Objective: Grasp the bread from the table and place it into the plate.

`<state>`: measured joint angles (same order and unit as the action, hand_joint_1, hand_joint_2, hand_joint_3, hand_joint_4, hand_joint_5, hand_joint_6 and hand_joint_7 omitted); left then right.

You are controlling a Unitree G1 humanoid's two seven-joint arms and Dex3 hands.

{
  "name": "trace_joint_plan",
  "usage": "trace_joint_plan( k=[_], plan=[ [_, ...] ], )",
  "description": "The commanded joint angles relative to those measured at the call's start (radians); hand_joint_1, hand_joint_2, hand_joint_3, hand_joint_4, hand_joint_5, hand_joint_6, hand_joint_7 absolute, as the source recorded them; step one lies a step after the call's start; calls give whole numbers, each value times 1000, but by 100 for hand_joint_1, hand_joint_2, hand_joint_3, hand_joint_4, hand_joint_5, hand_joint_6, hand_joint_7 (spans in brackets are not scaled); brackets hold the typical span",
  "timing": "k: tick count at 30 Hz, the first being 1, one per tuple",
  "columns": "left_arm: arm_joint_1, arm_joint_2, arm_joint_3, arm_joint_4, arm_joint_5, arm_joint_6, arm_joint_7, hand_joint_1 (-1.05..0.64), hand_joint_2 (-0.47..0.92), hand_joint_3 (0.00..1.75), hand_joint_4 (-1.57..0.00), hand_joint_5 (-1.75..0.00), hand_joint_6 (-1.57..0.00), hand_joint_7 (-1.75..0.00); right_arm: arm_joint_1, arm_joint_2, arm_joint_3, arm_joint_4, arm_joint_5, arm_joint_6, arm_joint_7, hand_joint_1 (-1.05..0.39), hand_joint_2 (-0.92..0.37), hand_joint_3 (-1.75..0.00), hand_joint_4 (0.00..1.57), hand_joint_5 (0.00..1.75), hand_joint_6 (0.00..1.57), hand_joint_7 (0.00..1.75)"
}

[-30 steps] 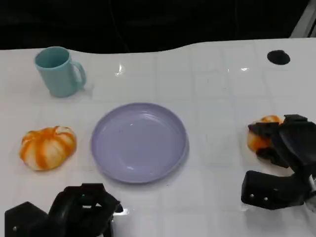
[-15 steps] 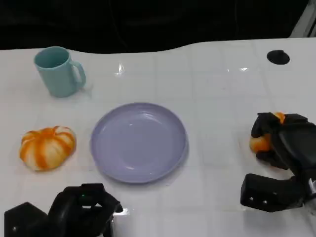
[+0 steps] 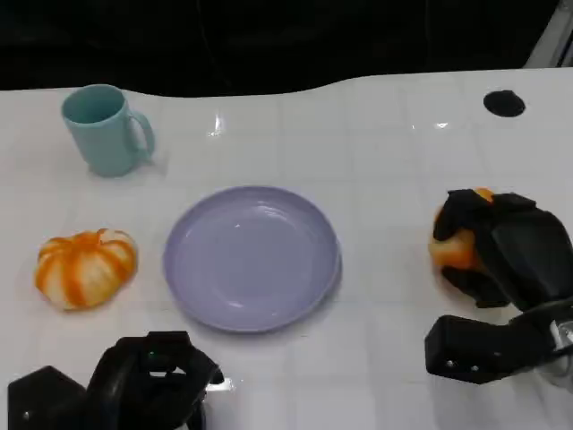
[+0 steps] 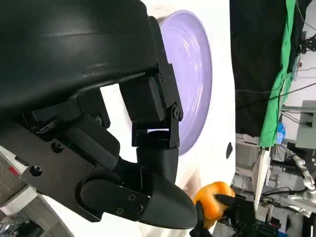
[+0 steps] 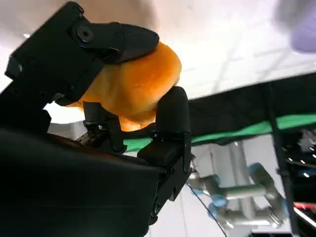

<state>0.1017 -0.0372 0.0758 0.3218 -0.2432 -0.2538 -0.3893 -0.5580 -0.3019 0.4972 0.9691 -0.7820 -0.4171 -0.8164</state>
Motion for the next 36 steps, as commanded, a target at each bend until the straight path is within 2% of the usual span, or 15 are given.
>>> trace_joint_plan(
  k=[1,7,12,20,29,36],
  plan=[
    [2,8,1,0,2,-2,8,-105,67,38,-157,-122,-141,-73,41,-4,-21,-112,31,-25,36,-18,-32,-136,100,175,76,175],
    [0,8,0,5,0,-4,3,-105,67,38,-157,-121,-141,-73,71,24,-29,-248,46,-86,79,-15,-23,-151,102,175,77,174],
    [0,5,-4,1,5,1,11,-105,67,38,-157,-121,-141,-72,75,79,-31,-336,67,-89,152,-17,-24,-152,102,175,79,172],
    [-1,3,-9,5,10,-5,11,-105,66,39,-157,-121,-142,-71,47,177,3,-383,38,-51,242,-18,-21,-151,101,175,80,169],
    [3,2,-12,5,19,-14,12,-105,65,40,-157,-122,-143,-70,-56,307,53,-237,6,-87,208,-18,-23,-144,101,175,79,175],
    [12,-1,-18,-7,24,-14,18,-105,65,40,-157,-122,-143,-70,-157,386,87,-58,-12,-97,161,-19,-19,-143,101,175,78,175]
  ],
)
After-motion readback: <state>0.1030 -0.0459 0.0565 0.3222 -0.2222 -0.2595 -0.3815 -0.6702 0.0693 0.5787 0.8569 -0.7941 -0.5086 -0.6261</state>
